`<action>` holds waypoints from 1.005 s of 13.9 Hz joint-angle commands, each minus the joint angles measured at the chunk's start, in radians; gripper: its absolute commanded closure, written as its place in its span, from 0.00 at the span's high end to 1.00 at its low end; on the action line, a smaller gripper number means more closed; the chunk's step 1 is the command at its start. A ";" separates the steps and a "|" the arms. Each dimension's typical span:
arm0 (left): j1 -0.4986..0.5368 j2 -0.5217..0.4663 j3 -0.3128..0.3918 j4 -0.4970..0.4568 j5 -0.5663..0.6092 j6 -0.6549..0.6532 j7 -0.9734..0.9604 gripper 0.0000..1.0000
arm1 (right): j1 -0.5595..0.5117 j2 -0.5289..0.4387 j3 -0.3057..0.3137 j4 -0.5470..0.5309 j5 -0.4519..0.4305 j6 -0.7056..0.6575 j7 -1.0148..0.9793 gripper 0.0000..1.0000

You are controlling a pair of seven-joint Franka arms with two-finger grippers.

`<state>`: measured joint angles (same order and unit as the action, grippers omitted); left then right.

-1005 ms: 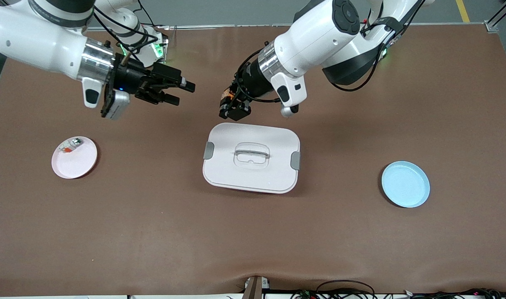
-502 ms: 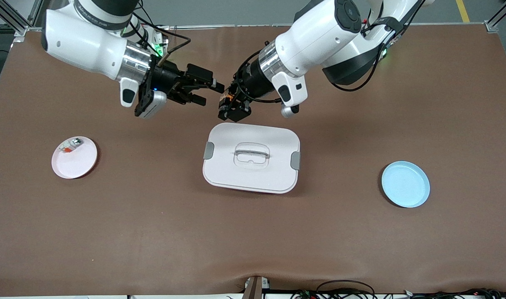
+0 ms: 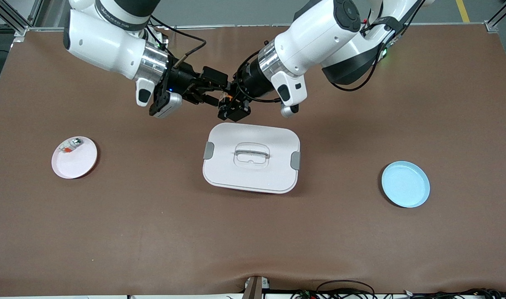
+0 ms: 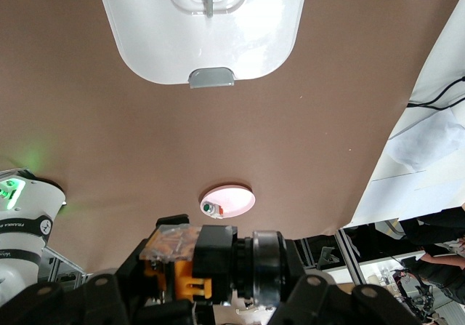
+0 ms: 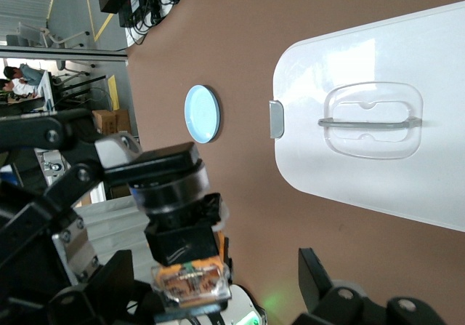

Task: Transfer orange switch to right arm and place
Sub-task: 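Close the right gripper on the switch beside the left gripper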

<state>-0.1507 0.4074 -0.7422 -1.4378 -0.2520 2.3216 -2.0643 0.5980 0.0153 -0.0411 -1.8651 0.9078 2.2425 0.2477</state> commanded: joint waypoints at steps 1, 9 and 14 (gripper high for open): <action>-0.009 0.001 0.001 0.011 0.022 0.012 -0.030 0.30 | 0.017 0.043 -0.013 0.084 -0.082 -0.012 0.088 1.00; -0.009 0.001 0.001 0.010 0.023 0.013 -0.028 0.30 | 0.014 0.040 -0.013 0.086 -0.093 -0.024 0.064 1.00; -0.007 0.001 0.001 0.010 0.023 0.013 -0.027 0.30 | 0.006 0.037 -0.014 0.073 -0.098 -0.063 -0.011 1.00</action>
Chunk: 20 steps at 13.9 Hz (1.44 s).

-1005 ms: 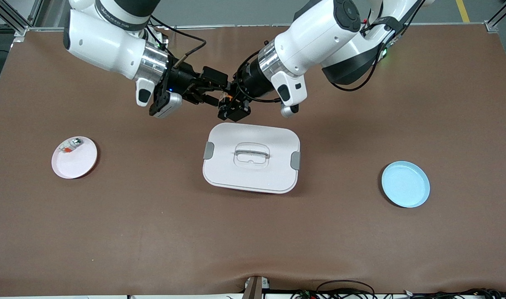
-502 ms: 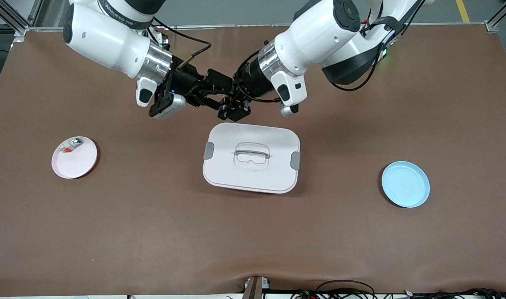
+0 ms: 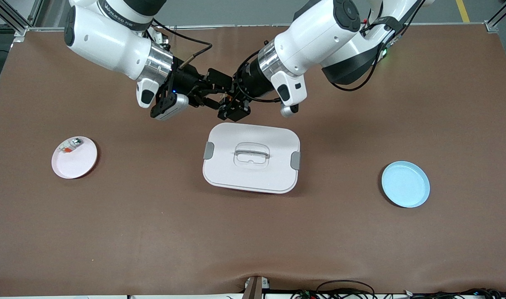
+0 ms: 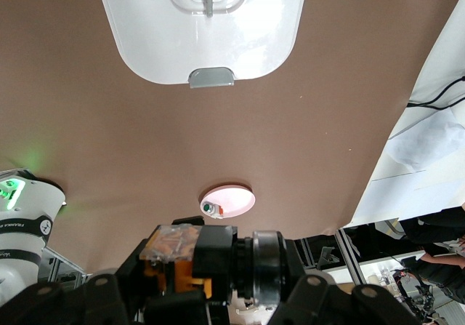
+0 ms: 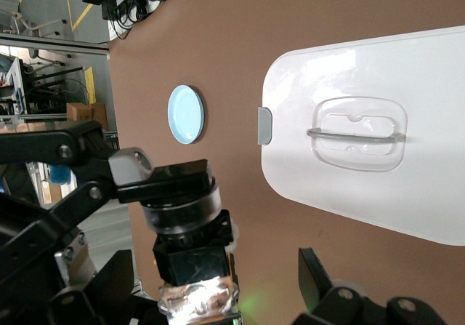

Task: Transfer orange switch to right arm and place
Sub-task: 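Close the right gripper on the switch beside the left gripper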

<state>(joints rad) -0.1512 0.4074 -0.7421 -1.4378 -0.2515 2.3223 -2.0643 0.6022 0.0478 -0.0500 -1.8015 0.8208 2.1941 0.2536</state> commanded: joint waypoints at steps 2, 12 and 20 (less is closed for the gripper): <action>-0.007 0.001 0.001 0.010 0.023 0.012 -0.025 0.30 | 0.002 0.003 -0.005 0.010 -0.014 -0.014 -0.017 1.00; -0.007 0.001 0.001 0.010 0.023 0.012 -0.025 0.30 | -0.001 0.003 -0.005 0.017 -0.014 -0.014 -0.085 0.00; -0.007 -0.001 0.001 0.010 0.023 0.012 -0.027 1.00 | -0.005 0.001 -0.011 0.017 -0.015 -0.016 -0.102 0.00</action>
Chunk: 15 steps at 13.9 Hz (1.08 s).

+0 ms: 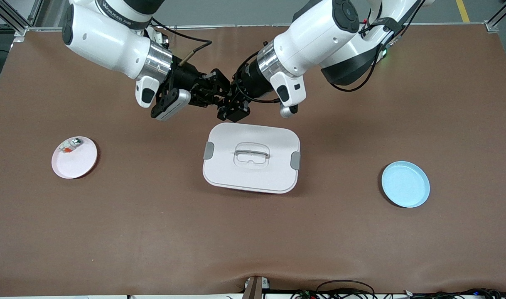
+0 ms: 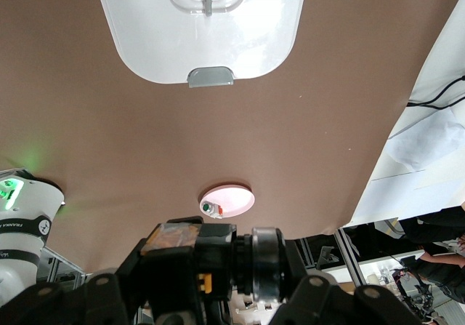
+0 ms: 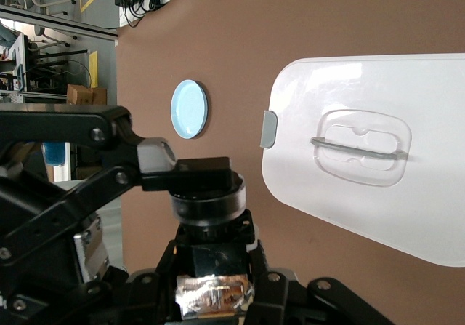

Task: Transfer orange switch to right arm and place
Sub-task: 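Open the left gripper and pull the right gripper away with switch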

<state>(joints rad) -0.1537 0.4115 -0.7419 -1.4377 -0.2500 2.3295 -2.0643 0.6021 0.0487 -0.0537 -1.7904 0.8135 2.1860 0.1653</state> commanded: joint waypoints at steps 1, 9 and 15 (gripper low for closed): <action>-0.003 -0.005 0.001 0.010 0.021 0.005 -0.027 1.00 | -0.008 0.000 -0.009 0.006 -0.008 -0.008 -0.015 0.00; 0.038 -0.025 0.001 0.005 0.049 0.002 0.006 1.00 | -0.145 0.003 -0.009 0.019 -0.195 -0.179 -0.508 0.00; 0.085 -0.040 0.009 0.006 0.087 -0.005 0.012 1.00 | -0.347 -0.001 -0.009 0.017 -0.415 -0.360 -0.987 0.00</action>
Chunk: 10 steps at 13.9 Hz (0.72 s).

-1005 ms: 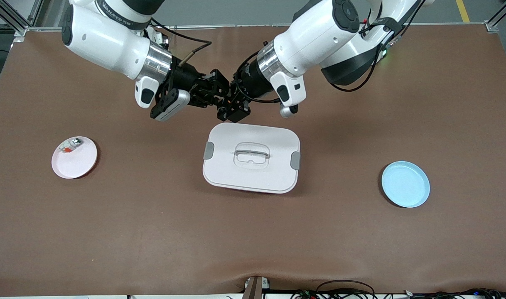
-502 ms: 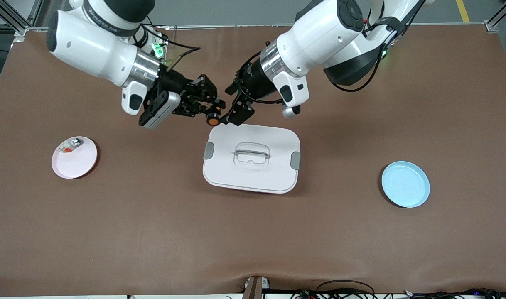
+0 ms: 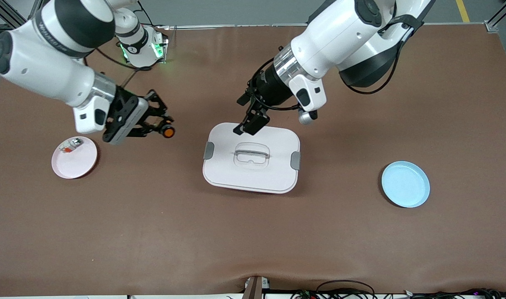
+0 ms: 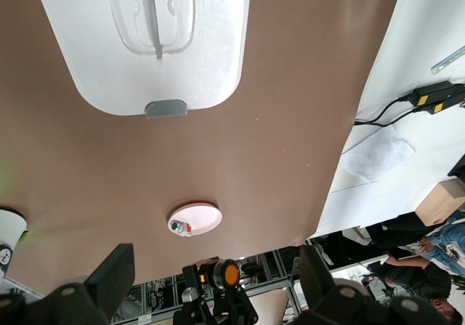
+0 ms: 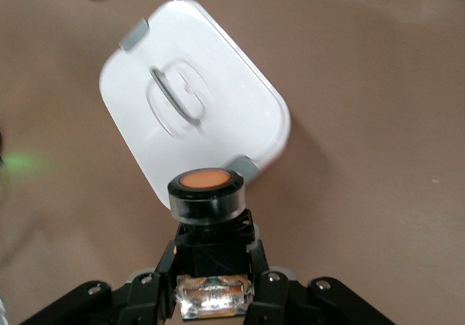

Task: Transfer orange switch to right arm and place
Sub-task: 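Open the left gripper and pull the right gripper away with switch, then carry the switch to the white plate while the left gripper retracts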

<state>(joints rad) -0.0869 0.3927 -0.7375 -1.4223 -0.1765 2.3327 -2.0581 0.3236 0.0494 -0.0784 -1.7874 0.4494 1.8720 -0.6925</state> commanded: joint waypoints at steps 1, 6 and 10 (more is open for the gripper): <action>0.027 -0.023 0.004 -0.010 0.014 -0.012 0.006 1.00 | -0.110 -0.002 0.015 0.011 -0.076 -0.065 -0.224 0.00; 0.085 -0.058 0.001 -0.007 0.022 -0.151 0.195 1.00 | -0.241 -0.002 0.015 -0.003 -0.277 -0.100 -0.556 0.00; 0.154 -0.084 -0.003 -0.004 0.022 -0.304 0.454 1.00 | -0.294 -0.003 0.015 -0.035 -0.423 -0.089 -0.697 0.00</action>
<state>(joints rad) 0.0276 0.3404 -0.7357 -1.4209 -0.1681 2.1032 -1.7089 0.0586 0.0511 -0.0816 -1.8086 0.0913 1.7799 -1.3327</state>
